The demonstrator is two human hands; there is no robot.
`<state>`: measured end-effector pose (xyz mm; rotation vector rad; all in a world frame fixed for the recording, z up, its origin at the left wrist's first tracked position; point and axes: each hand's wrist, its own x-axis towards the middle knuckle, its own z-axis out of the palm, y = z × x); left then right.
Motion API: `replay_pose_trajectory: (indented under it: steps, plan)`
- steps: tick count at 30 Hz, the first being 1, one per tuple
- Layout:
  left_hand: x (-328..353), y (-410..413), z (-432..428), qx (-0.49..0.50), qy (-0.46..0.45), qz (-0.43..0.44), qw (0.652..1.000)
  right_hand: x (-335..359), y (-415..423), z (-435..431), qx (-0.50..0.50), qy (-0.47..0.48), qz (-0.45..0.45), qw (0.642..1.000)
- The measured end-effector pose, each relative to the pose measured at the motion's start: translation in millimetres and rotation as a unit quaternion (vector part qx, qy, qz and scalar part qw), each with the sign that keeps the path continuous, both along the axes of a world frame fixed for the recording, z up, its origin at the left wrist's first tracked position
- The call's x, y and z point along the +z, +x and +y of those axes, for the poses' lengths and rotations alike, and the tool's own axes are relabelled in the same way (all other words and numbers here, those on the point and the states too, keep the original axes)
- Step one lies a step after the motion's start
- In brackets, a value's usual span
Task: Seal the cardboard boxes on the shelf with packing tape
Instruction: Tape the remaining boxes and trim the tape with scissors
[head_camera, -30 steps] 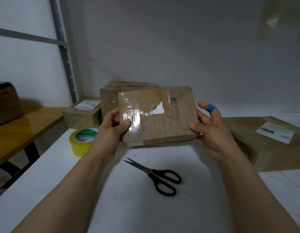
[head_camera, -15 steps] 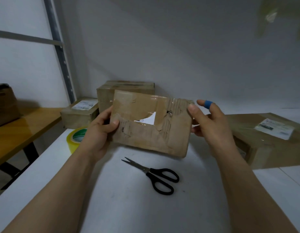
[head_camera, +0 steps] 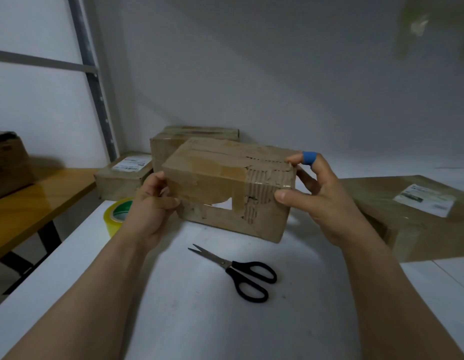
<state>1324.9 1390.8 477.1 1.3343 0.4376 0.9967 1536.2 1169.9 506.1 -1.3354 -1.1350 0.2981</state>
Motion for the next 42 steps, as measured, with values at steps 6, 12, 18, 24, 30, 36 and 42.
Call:
replay_pose_trajectory:
  steps: [6,12,18,24,30,36,42]
  plan:
    - [-5.0,6.6,-4.9,0.035,0.018,0.02,0.999,1.0,2.1,-1.3,0.036,0.003,-0.054,0.998]
    - [-4.2,6.1,-5.5,0.055,0.026,0.023,0.998,-1.0,3.9,-5.0,0.023,-0.041,-0.088,0.995]
    - [-3.4,5.2,-6.0,0.065,0.031,0.032,0.997,-0.6,1.7,-2.6,-0.004,-0.033,-0.077,0.997]
    - [0.0,6.6,-10.2,0.082,0.019,0.025,0.996,0.6,-2.7,-2.7,-0.02,-0.029,-0.076,0.996]
    - [0.9,5.3,-9.9,0.083,0.039,0.034,0.995,3.1,-5.5,-3.1,-0.027,-0.016,-0.04,0.999]
    - [5.2,3.9,-13.2,0.033,0.008,-0.01,0.999,1.0,-4.7,5.0,-0.097,0.009,-0.027,0.995]
    - [4.7,3.0,-13.7,0.029,0.009,-0.005,1.0,1.4,-6.8,8.1,-0.071,0.017,0.013,0.997]
